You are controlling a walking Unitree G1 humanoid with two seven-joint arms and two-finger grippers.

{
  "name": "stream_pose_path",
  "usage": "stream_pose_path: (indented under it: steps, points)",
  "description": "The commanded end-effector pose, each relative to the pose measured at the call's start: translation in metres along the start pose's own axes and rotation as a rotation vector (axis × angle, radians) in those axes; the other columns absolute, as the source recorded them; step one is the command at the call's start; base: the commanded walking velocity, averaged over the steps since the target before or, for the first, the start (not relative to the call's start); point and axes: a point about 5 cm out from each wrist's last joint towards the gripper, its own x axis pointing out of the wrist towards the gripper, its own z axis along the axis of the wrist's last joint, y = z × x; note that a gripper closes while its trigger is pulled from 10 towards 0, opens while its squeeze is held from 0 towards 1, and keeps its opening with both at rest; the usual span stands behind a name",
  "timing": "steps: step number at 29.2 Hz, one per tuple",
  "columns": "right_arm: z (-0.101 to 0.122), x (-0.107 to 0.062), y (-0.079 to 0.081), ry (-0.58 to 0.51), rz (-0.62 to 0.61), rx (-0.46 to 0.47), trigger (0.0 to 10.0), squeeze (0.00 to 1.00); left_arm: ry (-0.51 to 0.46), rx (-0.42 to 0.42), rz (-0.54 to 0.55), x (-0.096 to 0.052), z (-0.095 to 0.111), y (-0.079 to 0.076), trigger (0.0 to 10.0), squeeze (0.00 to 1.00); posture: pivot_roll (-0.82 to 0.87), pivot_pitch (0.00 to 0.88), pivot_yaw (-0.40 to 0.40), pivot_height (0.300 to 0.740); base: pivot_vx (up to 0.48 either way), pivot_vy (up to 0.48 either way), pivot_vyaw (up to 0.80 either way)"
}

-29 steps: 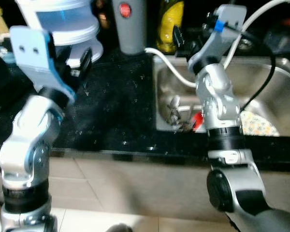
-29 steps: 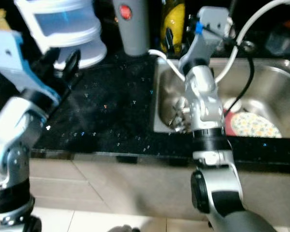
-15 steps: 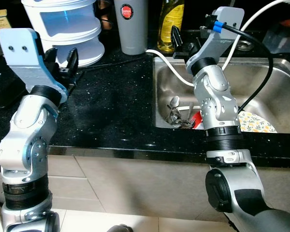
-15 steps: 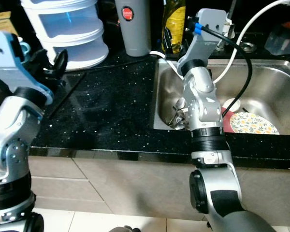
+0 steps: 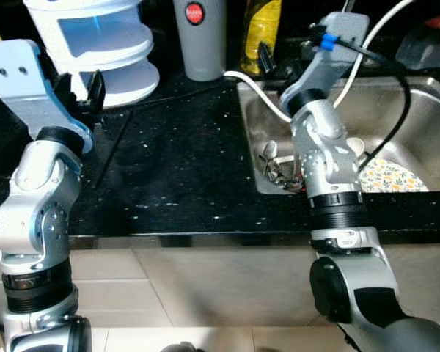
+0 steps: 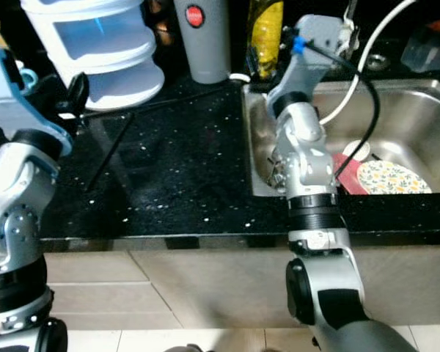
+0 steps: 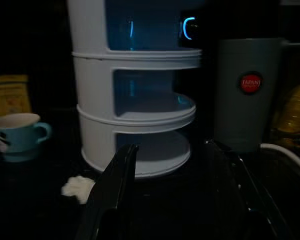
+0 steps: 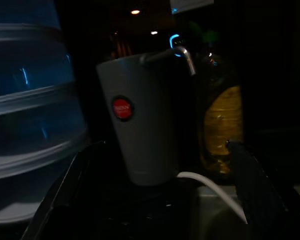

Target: Kitchen organization

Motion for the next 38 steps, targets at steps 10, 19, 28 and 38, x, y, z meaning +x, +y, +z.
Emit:
stream_pose_path:
  steps: [10, 19, 28, 38]
  points:
    - [0.0, 0.002, 0.004, 0.003, 0.012, 0.001, 10.0, 0.0, 0.042, 0.04, 0.02, 0.002, -0.006, 0.003, 10.0, 0.0, 0.12, 0.0, 0.033, 0.74, 0.0, 0.162, 0.0]
    - [0.0, 0.001, 0.004, 0.0, 0.013, -0.002, 10.0, 0.0, 0.199, 0.073, 0.053, 0.008, -0.019, 0.01, 10.0, 0.0, 0.12, 0.0, 0.037, 0.74, 0.0, 0.0, 0.0]
    - [0.0, 0.001, 0.004, -0.003, 0.005, 0.001, 10.0, 0.0, 0.367, 0.222, -0.132, 0.021, -0.032, 0.005, 10.0, 0.0, 0.11, 0.0, 0.047, 0.74, 0.0, 0.0, 0.0]
    - [0.0, 0.001, 0.002, 0.0, -0.001, -0.004, 10.0, 0.0, 0.381, 0.155, -0.291, 0.047, -0.052, -0.042, 10.0, 0.0, 0.09, 0.0, 0.048, 0.74, 0.0, 0.0, 0.0]
